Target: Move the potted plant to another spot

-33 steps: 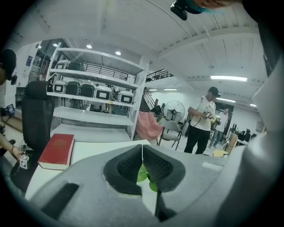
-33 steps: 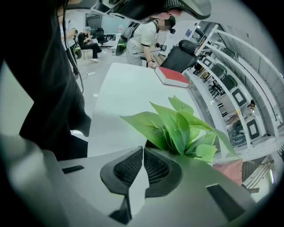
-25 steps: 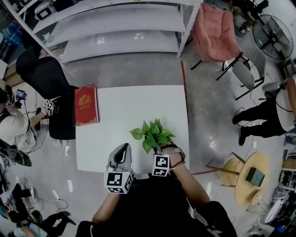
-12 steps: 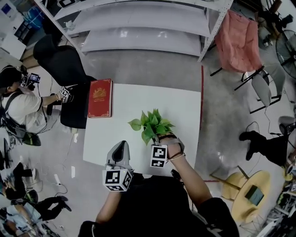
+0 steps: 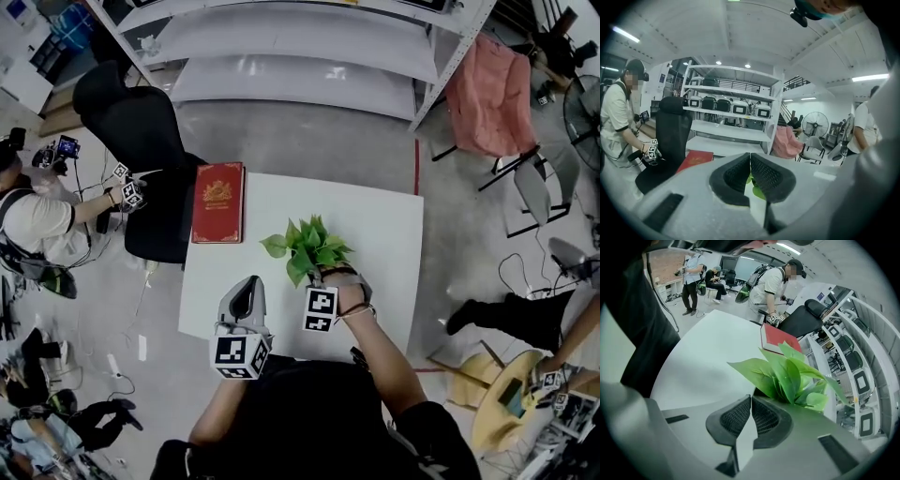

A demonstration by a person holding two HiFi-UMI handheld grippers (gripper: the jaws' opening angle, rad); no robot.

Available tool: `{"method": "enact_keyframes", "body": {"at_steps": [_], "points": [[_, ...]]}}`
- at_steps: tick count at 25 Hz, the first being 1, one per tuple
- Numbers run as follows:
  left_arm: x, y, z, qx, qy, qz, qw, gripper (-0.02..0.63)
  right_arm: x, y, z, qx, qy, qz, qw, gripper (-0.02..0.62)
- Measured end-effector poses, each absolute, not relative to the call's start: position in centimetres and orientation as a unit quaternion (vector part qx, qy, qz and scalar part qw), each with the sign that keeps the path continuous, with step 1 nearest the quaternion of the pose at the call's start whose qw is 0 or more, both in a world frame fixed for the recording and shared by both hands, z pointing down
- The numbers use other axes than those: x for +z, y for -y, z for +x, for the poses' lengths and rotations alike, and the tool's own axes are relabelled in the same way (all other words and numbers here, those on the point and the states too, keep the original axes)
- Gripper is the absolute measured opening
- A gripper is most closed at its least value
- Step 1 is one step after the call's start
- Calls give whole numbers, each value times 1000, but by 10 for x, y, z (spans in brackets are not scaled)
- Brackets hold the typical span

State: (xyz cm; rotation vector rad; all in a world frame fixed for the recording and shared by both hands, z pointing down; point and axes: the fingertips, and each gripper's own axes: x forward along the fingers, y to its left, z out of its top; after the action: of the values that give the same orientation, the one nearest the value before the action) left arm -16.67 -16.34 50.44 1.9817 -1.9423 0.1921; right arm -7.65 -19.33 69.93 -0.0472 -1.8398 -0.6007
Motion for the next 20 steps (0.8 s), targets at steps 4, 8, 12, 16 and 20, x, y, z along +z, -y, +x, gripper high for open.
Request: {"method": "enact_keyframes", "body": {"at_steps": [4, 8, 12, 16, 20], "points": [[508, 169, -193, 72, 673, 713, 182, 18, 710, 195, -92, -242, 777, -12, 581, 15], [508, 176, -214, 71, 662, 723, 185, 18, 717, 198, -104, -237, 771, -5, 591, 15], [513, 182, -232, 66, 654, 730, 188, 18, 727, 202, -111, -232, 763, 1, 604, 15], [519, 185, -245, 62, 648, 734, 195, 18, 734, 203, -117, -227, 757, 5, 612, 15], [520, 188, -249, 59, 642, 738, 202, 18, 734, 206, -120, -224, 755, 9, 616, 15]]}}
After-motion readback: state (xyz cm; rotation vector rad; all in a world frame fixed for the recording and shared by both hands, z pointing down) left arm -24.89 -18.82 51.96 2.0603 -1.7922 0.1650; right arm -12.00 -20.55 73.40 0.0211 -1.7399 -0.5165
